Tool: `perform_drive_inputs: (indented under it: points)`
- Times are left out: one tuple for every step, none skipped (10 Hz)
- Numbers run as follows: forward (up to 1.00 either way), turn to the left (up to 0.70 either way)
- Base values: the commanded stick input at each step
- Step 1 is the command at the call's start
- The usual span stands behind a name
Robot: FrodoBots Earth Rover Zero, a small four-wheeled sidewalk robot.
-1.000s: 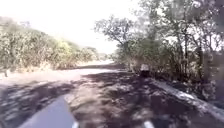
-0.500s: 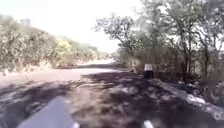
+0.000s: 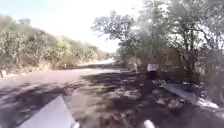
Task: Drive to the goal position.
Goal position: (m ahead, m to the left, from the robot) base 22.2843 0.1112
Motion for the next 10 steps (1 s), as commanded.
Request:
perform_drive_inputs:
  points:
    - [0.50, -0.50]
    - [0.50, -0.44]
    - [0.50, -0.21]
    - [0.50, 0.00]
    - [0.50, 0.00]
    - [0.50, 0.00]
    - [0.50, 0.00]
    - [0.50, 0.00]
    - [0.50, -0.20]
    - [0.50, -0.50]
